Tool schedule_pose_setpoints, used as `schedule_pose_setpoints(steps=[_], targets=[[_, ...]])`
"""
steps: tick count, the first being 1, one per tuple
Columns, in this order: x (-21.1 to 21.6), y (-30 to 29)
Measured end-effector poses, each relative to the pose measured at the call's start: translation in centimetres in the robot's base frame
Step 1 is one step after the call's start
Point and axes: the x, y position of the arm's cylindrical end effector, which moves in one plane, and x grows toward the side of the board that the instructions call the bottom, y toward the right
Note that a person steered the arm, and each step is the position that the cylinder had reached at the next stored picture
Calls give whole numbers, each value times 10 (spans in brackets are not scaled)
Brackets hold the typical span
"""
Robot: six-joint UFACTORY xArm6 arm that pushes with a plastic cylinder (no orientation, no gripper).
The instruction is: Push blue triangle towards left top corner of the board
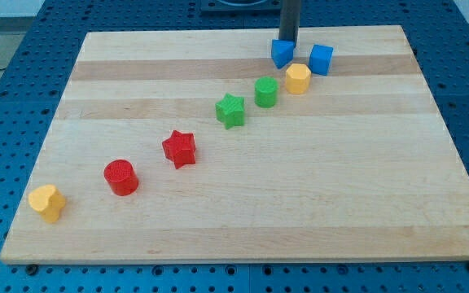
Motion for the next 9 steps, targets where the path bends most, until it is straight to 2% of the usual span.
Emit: schedule_pose_setpoints(steps=[2,5,7,9], targets=[[5,0],[93,7],[54,-99],[33,-98]])
